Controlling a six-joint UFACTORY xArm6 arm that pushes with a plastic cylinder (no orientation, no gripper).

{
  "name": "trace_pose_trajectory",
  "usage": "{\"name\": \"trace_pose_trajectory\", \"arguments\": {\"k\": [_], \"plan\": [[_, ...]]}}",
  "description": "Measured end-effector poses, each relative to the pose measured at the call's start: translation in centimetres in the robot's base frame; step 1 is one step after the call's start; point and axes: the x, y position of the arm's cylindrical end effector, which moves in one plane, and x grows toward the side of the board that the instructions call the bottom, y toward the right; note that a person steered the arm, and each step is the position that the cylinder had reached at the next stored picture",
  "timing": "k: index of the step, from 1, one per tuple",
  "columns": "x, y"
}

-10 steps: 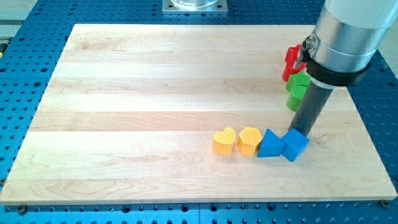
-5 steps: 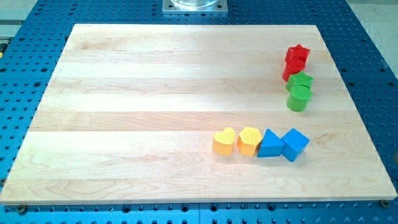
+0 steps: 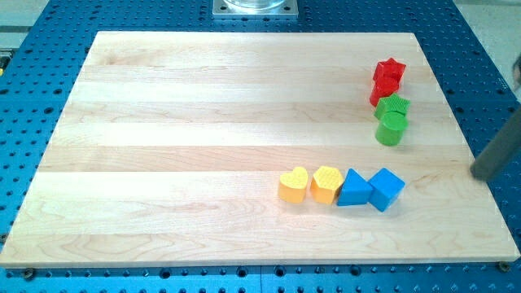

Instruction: Adjust the green blocks slightly

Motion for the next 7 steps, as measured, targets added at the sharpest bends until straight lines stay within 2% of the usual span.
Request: {"name": "trace_pose_trajectory", "arguments": {"k": [1, 2, 3, 5, 7], "plan": [[-3.4, 0.3], [-4.2, 1.5], [-7.9, 1.4], [-9.9, -5.7], [-9.9, -8.4]]}}
